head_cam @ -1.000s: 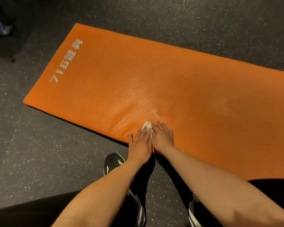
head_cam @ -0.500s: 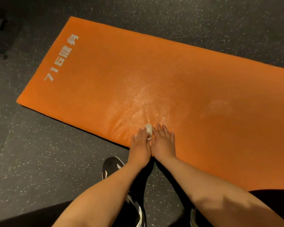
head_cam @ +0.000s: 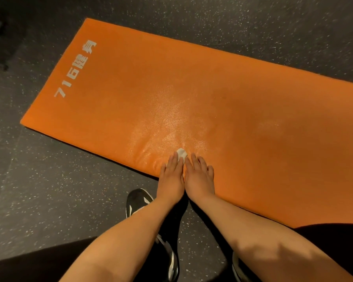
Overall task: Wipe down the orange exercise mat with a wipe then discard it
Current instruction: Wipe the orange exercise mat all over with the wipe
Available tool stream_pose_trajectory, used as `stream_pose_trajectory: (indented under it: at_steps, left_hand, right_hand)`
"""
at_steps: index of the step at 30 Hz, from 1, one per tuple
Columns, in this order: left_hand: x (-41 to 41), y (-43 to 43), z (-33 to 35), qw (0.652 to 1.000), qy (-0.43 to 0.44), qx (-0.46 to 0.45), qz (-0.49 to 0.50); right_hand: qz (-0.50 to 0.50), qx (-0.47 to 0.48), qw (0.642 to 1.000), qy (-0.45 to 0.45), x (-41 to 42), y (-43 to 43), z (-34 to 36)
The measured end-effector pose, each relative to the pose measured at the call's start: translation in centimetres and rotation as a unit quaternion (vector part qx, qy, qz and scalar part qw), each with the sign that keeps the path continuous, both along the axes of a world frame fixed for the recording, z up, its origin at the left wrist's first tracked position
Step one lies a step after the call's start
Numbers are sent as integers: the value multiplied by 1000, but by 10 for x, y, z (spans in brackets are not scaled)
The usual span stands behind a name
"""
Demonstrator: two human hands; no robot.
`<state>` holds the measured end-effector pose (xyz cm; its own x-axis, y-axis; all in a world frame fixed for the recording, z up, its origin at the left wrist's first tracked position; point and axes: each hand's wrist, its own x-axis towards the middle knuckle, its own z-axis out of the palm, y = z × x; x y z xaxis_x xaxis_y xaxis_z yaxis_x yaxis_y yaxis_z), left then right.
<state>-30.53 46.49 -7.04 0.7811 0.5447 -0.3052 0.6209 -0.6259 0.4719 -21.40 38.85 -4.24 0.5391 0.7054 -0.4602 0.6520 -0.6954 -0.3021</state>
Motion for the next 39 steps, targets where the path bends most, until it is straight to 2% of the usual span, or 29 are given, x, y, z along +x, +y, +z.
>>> stream_pose_trajectory:
  at_steps: [3,6,8,10,14,18,24,28,30,34,36,39]
  left_hand:
    - [-6,16,-3,999,26,46,-4]
    - [-10,44,-1,987,95,100,86]
    - [-11,50,1,984,107,86,115]
    - [-7,39,3,990,91,50,93]
    - [-1,-3,6,999,12,-26,-24]
    - [0,6,1,999,30,-15,-35]
    - [-8,54,4,986,114,51,113]
    - [-13,65,-4,976,130,47,170]
    - [-8,56,-5,981,113,26,158]
    - [-3,19,1,998,48,-18,24]
    - [-4,17,-1,999,47,-4,-7]
    - [-8,37,-5,994,92,55,38]
  right_hand:
    - [1,-1,1000,4,2,-5,-3]
    - [-1,6,1000,9,1,-8,-4]
    - [-3,15,1000,16,1,-10,-3]
    - [-4,27,999,27,3,-12,-2]
    - [-33,56,997,47,7,-20,-2]
    - [-36,47,998,29,4,-15,-3]
    - [31,45,998,40,-3,10,-4]
    - [32,46,997,47,-2,11,-7]
    - [13,62,997,46,3,13,-9]
    - [-20,84,995,42,9,17,-9]
    - [-21,89,995,41,7,14,-9]
    - [-3,83,995,47,6,9,-12]
